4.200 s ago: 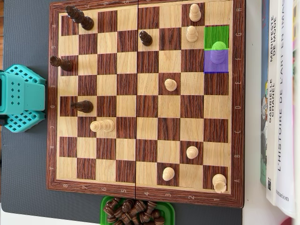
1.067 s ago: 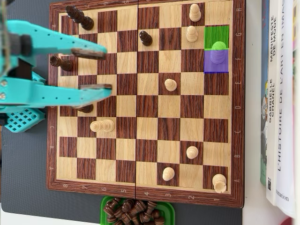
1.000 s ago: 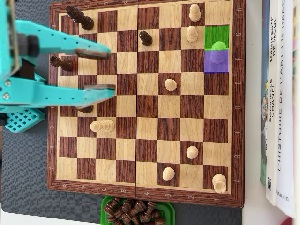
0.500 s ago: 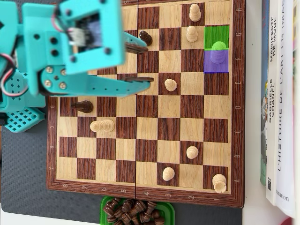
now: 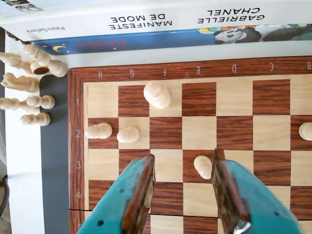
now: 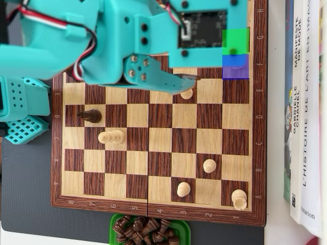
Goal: Play chess
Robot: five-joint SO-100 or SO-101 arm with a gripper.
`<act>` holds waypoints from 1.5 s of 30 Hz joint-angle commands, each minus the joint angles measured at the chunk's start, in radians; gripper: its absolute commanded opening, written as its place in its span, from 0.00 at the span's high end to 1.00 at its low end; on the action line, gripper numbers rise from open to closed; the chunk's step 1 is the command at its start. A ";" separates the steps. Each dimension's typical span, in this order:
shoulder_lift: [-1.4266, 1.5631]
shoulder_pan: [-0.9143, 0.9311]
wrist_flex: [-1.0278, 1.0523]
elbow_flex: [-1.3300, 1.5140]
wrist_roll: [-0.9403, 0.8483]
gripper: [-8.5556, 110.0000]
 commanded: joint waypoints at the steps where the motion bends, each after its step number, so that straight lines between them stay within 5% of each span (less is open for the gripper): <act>1: -0.012 -0.011 0.006 -0.077 0.005 0.78; 22: -0.356 -0.040 0.006 -0.400 0.006 0.78; 45: -0.446 -0.028 0.005 -0.410 0.005 0.78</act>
